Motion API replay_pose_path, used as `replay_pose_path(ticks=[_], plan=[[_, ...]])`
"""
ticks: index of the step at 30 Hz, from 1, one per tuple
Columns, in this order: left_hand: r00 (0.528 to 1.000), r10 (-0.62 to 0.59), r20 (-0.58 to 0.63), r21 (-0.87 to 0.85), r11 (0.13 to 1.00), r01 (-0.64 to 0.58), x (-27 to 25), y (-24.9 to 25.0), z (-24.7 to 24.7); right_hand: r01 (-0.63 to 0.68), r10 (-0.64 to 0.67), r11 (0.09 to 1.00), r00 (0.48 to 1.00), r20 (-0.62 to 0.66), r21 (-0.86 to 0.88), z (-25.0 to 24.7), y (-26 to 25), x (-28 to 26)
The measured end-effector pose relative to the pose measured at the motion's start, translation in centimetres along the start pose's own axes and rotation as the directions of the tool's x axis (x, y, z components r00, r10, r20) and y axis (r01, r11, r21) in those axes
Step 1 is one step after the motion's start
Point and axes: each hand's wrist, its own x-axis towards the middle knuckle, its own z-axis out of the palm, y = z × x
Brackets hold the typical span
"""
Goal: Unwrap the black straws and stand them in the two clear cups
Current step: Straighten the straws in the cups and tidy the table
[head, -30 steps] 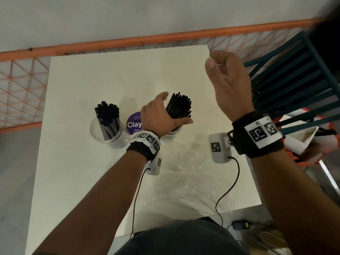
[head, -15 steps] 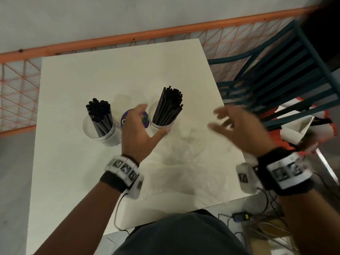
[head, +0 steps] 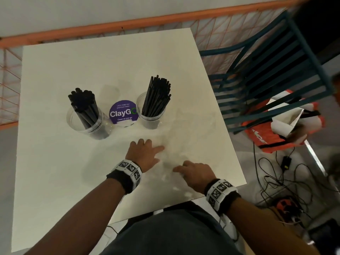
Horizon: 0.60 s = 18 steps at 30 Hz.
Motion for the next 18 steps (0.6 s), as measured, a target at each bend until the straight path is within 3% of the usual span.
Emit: replay_pose_path(ticks=[2,4,7,9,11,12,13,14,16,18], plan=[[0.992,0.121,0.040,-0.096,0.988,-0.117,-0.1,0.6,-0.8,-0.090,0.103,0.989,0.988,-0.111,0.115,-0.9,0.0,-0.7],[0.953,0.300,-0.030,-0.244,0.923,-0.298,-0.9,1.5,-1.2,-0.123,0.144,0.985,0.972,-0.186,0.120,-1.5,0.0,-1.1],[0.867,0.487,-0.101,-0.451,0.755,-0.476,-3.2,3.2,-1.8,-0.056,0.069,0.979,0.996,-0.062,0.195,-2.1,-0.1,-1.3],[0.865,0.462,-0.196,-0.588,0.650,-0.481,-4.6,3.8,-1.9,-0.074,0.061,0.928,0.997,0.047,0.365,-2.1,-0.5,-1.5],[0.895,0.322,-0.310,-0.722,0.533,-0.442,-5.8,3.8,-2.3,-0.112,0.193,0.823,0.977,-0.088,0.557,-2.1,-1.3,-2.5],[0.908,0.250,-0.337,-0.797,0.437,-0.416,-6.6,3.7,-2.8,-0.104,0.299,0.718,0.939,-0.169,0.689,-2.4,-1.7,-2.9],[0.921,0.233,-0.313,-0.860,0.341,-0.379,-7.3,3.9,-3.4,-0.060,0.416,0.523,0.889,-0.194,0.850,-2.8,-2.4,-3.4],[0.912,0.258,-0.317,-0.892,0.244,-0.380,-8.0,4.4,-3.9,0.043,0.497,0.267,0.849,-0.176,0.963,-3.4,-3.2,-4.0],[0.901,0.260,-0.347,-0.904,0.165,-0.395,-9.0,6.2,-5.0,0.241,0.540,-0.120,0.830,-0.140,0.963,-4.6,-4.9,-4.9],[0.904,0.178,-0.388,-0.916,0.037,-0.400,-9.4,7.6,-5.9,0.342,0.550,-0.290,0.824,-0.138,0.894,-5.6,-6.8,-5.8]])
